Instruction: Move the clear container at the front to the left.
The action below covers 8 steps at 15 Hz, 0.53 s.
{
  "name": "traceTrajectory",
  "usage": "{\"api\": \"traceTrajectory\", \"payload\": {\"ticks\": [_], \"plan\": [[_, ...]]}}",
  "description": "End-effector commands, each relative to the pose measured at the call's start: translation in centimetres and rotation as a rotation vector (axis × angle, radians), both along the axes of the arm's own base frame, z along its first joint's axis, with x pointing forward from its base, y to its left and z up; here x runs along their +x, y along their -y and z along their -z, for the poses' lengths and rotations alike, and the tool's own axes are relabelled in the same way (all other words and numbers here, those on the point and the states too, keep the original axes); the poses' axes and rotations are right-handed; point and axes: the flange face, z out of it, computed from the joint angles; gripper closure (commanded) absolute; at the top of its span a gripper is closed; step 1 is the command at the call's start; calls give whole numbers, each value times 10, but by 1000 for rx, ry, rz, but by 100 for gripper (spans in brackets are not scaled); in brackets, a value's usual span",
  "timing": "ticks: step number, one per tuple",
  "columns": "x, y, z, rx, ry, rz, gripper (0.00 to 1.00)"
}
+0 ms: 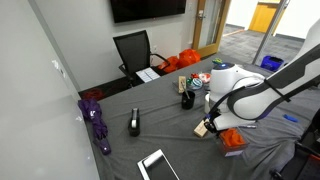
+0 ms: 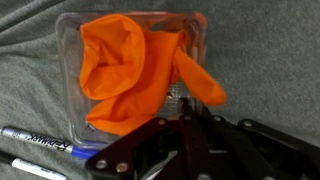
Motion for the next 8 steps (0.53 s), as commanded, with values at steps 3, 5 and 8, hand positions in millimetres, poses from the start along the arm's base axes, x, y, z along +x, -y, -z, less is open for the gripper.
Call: {"api": "traceTrajectory", "payload": {"ticks": [3,5,8], "plan": [[6,-3,-4,-4,-12,5,47],[2,-1,-11,13,-5,-7,33],[-2,2,-28,50,5,-38,13]]}}
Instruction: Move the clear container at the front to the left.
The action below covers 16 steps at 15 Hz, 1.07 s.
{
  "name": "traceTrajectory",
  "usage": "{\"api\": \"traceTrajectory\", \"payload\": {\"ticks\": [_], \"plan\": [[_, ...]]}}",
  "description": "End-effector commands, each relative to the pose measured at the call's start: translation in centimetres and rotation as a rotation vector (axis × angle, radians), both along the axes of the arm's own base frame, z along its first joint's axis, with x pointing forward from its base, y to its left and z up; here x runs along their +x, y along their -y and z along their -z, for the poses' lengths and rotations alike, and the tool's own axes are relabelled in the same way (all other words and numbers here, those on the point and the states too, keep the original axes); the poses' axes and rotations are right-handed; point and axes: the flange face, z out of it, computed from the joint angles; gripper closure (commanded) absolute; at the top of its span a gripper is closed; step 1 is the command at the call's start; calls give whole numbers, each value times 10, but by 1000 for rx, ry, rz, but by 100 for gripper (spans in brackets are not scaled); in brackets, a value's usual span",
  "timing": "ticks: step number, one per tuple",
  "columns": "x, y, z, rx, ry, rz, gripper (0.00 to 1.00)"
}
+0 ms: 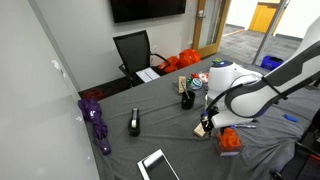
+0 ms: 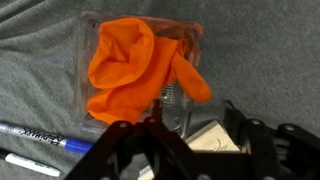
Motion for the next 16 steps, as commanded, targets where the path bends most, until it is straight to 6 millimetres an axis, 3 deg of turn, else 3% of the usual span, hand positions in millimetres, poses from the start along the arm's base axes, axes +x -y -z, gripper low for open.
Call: {"api": "traceTrajectory", "payload": {"ticks": [1,3,11,16], "plan": [[-11,6,-27,54,-5,-47,7],[-16,9,-43,100,0,-69,0],[-44,38,-107,236,26,-194,0],[-63,66,-130,240,59,-283,0]]}}
